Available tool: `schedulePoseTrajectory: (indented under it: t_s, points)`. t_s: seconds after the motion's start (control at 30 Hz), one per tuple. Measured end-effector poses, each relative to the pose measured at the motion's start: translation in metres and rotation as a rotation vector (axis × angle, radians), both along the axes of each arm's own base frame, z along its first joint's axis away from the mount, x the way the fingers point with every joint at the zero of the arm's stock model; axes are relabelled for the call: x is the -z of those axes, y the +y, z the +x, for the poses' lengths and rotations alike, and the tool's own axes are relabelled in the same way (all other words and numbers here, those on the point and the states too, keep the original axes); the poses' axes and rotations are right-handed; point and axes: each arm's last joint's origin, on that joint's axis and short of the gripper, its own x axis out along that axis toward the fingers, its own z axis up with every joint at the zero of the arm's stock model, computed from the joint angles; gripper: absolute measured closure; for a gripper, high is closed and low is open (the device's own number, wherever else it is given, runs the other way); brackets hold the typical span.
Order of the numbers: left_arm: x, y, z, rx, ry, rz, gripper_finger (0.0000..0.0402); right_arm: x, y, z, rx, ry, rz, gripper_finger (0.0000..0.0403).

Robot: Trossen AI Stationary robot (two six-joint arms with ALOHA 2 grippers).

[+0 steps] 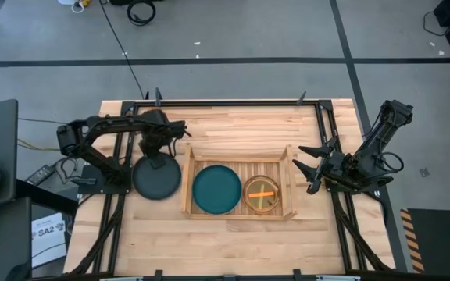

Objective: Place and stack plates onto a shelf
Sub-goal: Stack the black plate on top of the dark green plate on the shelf

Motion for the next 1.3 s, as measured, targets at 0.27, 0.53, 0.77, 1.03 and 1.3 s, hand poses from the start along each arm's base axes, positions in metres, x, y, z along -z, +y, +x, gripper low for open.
schedulePoseTrajectory:
  t_s: [0.27,0.53,0.77,1.03,1.3]
  points:
    - [-0.048,0.012,0.011,-0.026,0.034,0.247,0.0387,0.000,0.000,0.000,0.000,0.000,0.000,0.0162]
    - [-0.090,0.022,0.022,-0.060,-0.042,0.499,0.0387,0.000,0.000,0.000,0.000,0.000,-0.001,0.0162]
    - [-0.115,0.028,0.025,-0.123,-0.093,0.715,0.0388,0.000,-0.001,0.001,0.007,0.000,0.000,0.0162]
    - [-0.132,0.036,0.036,-0.191,-0.225,0.901,0.0388,0.000,-0.010,0.007,0.082,-0.029,0.050,0.0162]
    - [-0.138,0.046,0.058,-0.296,-0.484,0.997,0.0388,0.000,-0.023,0.015,0.187,-0.031,0.048,0.0162]
